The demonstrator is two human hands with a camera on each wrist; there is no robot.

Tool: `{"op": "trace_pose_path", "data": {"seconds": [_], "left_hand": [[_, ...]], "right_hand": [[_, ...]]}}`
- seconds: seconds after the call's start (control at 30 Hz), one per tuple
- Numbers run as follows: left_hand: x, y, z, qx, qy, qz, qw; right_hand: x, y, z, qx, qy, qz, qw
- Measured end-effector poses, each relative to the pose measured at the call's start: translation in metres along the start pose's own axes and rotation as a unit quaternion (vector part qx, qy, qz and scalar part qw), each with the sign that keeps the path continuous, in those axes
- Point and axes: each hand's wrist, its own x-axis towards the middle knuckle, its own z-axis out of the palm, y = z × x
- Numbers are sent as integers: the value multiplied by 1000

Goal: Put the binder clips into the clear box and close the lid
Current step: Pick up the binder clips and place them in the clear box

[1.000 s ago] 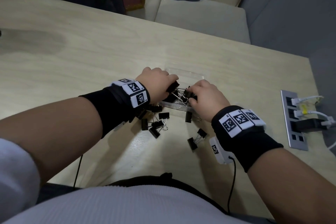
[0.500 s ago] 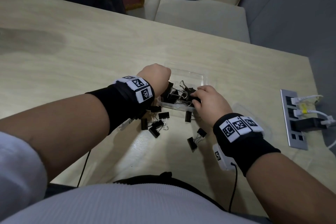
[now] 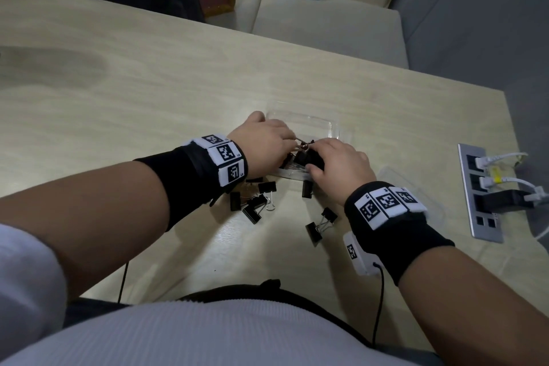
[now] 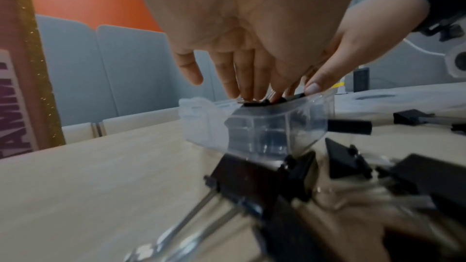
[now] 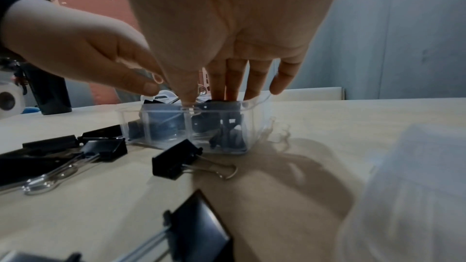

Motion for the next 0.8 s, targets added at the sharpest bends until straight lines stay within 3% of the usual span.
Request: {"op": "trace_pose_path", "data": {"seconds": [0.13,0.43,0.67,0.8], "left_hand": [[-8,-5,4,4,-58,-16,998],[-15,-11,4,45,-123,-26,991],[-16,-11,9,55,-134,-30,989],[-16,-13,4,42,-176,-23,983]], "right_hand": [[0,3,1,-6,2,-2,1000],[-9,5,5,-4,7,-40,999],[-14,11,9,-44,-39,-56,997],[-14,13,7,-63,-57,-69,994]]}}
